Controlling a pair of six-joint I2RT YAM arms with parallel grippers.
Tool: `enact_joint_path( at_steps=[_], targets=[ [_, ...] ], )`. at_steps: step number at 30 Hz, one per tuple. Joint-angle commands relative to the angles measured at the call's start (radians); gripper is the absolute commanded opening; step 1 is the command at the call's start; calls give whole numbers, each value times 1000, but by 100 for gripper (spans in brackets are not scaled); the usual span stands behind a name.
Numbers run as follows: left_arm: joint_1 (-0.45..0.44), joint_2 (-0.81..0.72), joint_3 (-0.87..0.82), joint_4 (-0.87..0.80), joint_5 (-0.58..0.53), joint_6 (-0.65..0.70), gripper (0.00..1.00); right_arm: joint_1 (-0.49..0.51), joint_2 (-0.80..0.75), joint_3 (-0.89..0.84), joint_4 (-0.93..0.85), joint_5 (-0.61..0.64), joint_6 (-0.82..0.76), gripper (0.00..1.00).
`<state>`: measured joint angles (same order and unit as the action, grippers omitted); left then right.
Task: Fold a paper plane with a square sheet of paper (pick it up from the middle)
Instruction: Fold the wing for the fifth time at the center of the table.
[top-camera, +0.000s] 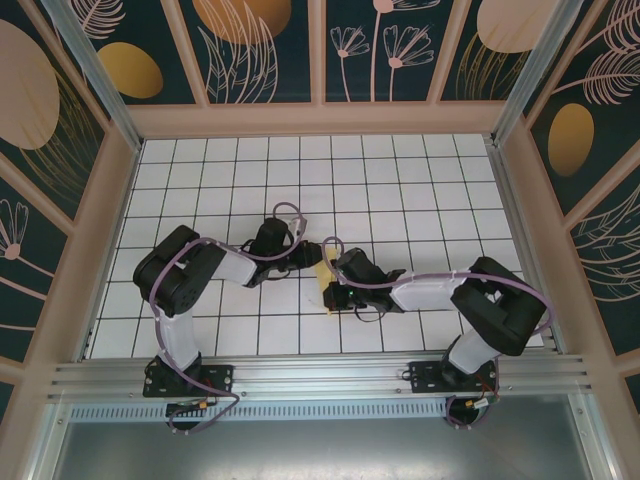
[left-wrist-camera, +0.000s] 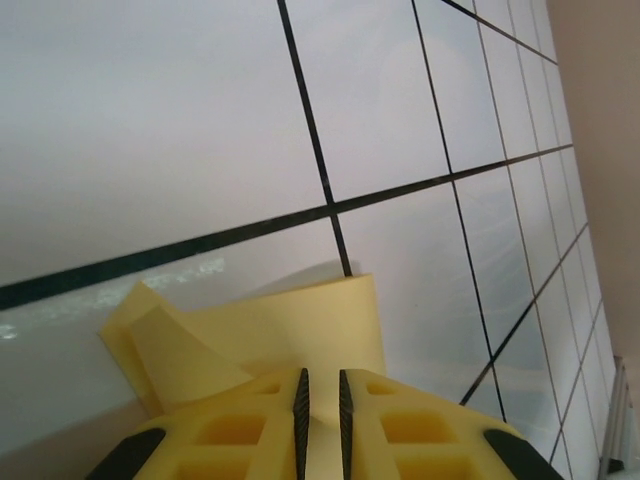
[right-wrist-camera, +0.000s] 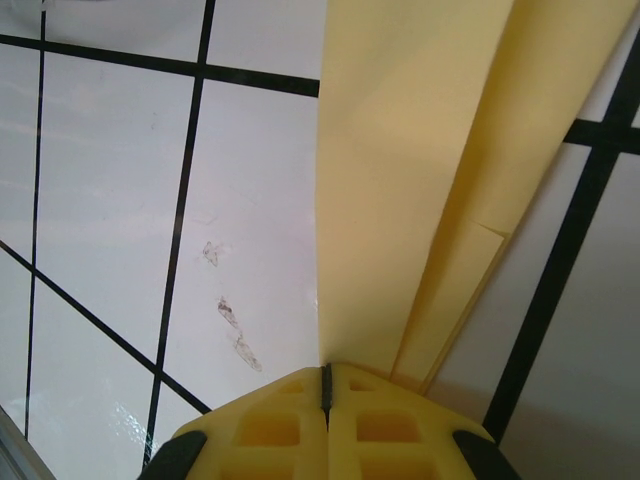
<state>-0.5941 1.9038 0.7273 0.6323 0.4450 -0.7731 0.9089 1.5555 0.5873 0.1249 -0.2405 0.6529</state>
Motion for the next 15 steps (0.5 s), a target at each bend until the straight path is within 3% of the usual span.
enact_joint_path(
  at_steps=[1,15],
  targets=[
    [16,28,25,-148,-112,61,19,3,-6,-30,-157,-12,-22,5],
    [15,88,204,-434,-244,121,19,-3,-20,-45,-149,-23,-27,5]
  ],
)
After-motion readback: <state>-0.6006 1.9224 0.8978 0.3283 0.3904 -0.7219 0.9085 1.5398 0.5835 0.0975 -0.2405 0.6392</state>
